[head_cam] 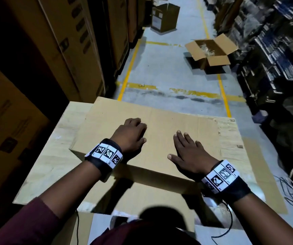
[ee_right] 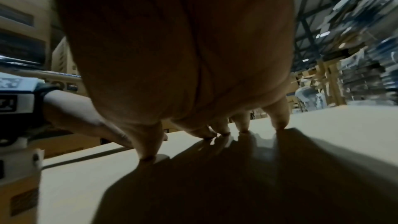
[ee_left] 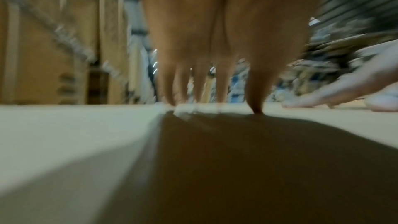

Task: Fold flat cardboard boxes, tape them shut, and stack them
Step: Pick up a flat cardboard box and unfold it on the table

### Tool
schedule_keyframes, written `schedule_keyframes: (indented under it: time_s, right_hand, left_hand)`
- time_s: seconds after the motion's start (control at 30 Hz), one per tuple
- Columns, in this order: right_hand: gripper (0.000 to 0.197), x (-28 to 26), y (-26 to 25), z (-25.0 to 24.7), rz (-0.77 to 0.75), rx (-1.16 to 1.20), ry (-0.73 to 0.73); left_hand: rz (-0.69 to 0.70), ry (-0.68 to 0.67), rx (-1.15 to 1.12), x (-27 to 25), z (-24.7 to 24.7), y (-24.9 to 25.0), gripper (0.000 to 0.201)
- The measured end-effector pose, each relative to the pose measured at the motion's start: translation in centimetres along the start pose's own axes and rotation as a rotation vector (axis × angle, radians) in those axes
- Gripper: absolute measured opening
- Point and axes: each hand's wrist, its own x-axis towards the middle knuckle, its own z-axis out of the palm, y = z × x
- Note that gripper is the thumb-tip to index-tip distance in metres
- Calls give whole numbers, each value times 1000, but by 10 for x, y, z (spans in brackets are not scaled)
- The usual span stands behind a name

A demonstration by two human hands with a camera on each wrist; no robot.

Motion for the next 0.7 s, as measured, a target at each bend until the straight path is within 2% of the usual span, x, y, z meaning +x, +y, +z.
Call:
schedule_keyframes:
  time_s: [0.07, 0.13, 0.23, 0.33, 0.4, 0.5, 0.57, 0.7]
  right_hand:
    - [85, -2, 6, 1, 20, 10, -35]
    - [85, -7, 14, 0, 12, 36, -59]
    - [83, -23, 33, 1, 59, 76, -72]
    - [81, -43, 47, 9, 144, 116, -85]
    - [80, -48, 46, 18, 171, 148, -72]
    - [83, -45, 44, 31, 193, 194, 0]
    - [86, -46, 44, 41, 195, 200, 116]
    - [85, -51, 37, 57, 230, 162, 352]
  left_hand:
    - [12, -93, 40, 11, 0, 1, 59]
    - [35, -119, 26, 12, -2, -1, 63]
    - [63, -179, 76, -3, 0, -10, 70]
    - [63, -246, 234, -29, 7, -15, 78]
    - [68, -288, 286, -36, 4, -13, 81]
    - [120, -392, 230, -32, -15, -3, 87]
    - [201, -363, 194, -20, -28, 11, 86]
    - [300, -140, 173, 34, -34, 45, 80]
